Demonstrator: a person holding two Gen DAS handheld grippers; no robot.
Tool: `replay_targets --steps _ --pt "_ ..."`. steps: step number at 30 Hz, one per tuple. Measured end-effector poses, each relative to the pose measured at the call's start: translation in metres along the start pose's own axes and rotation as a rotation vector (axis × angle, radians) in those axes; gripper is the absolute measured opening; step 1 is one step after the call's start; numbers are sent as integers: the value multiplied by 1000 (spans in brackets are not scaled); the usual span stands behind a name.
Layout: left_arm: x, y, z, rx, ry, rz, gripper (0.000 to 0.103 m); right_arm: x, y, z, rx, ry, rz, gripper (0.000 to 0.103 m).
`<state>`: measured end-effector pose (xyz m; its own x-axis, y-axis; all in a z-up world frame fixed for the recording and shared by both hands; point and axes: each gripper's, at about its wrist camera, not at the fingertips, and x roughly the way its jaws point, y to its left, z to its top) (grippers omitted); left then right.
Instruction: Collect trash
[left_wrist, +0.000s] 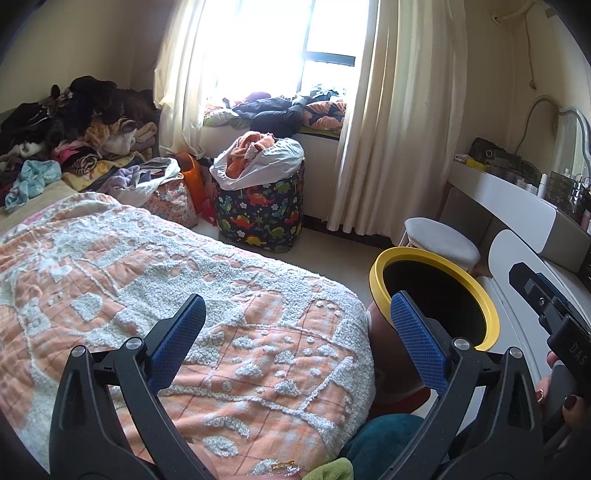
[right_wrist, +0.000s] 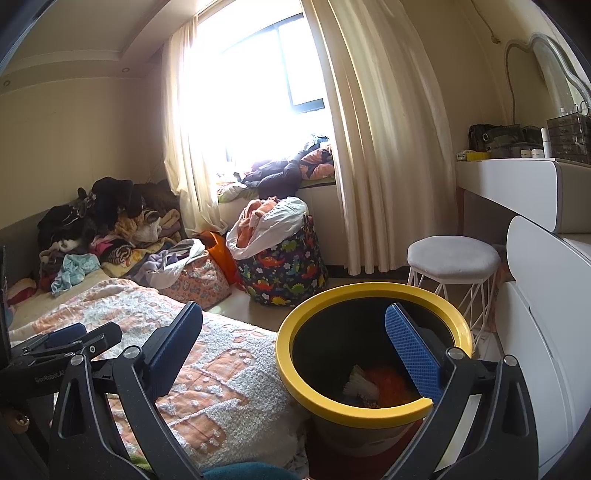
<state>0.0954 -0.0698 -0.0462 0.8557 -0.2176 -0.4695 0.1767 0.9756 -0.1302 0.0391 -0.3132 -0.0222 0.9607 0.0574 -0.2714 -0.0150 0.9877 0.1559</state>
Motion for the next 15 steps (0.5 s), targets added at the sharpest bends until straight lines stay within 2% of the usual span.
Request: replay_targets --steps 15 --pt "-1 -2 0 4 -6 -3 92 -1 0 1 3 -1 -7 96"
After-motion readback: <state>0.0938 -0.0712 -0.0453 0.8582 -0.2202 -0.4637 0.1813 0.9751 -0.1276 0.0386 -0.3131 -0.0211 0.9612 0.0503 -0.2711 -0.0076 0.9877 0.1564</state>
